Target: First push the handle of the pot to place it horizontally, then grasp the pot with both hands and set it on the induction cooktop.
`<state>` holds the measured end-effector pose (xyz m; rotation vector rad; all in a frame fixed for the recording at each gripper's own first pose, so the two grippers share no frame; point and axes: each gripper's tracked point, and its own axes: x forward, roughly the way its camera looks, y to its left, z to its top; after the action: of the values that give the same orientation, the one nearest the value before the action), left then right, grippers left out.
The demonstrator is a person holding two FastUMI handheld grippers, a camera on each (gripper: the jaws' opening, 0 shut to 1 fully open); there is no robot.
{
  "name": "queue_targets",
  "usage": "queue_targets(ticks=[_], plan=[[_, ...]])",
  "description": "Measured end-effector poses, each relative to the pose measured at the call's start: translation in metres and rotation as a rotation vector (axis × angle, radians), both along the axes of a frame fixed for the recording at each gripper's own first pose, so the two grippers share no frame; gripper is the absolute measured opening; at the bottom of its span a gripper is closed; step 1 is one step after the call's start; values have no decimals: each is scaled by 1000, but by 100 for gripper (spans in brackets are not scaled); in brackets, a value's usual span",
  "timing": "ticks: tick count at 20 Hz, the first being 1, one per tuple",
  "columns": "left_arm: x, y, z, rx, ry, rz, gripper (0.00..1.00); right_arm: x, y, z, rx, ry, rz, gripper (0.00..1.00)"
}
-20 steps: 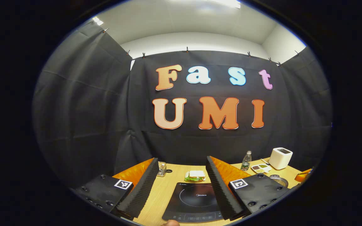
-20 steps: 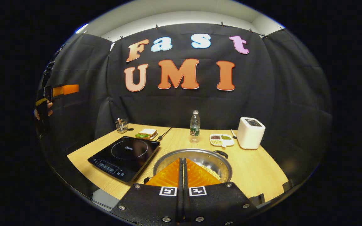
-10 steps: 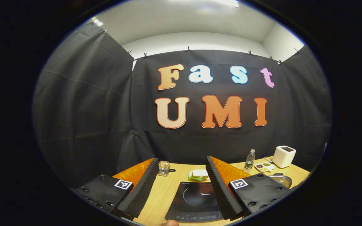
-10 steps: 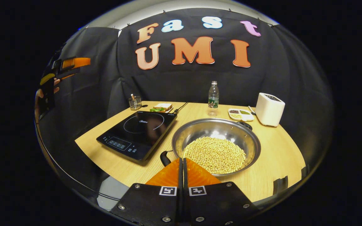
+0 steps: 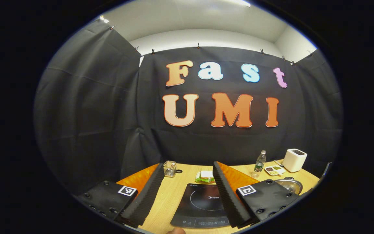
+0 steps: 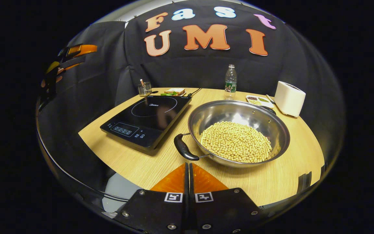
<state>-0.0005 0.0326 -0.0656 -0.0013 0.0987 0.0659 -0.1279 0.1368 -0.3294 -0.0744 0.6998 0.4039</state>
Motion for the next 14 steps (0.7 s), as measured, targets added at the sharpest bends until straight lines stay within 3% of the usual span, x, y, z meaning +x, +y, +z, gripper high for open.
queue_targets(ticks=[5, 14], plan=[[0, 2, -1, 12, 2, -4, 97, 8, 8, -13, 7, 27, -15, 0], [0, 14, -3, 20, 10, 13, 97, 32, 37, -13, 181, 100, -89, 0]])
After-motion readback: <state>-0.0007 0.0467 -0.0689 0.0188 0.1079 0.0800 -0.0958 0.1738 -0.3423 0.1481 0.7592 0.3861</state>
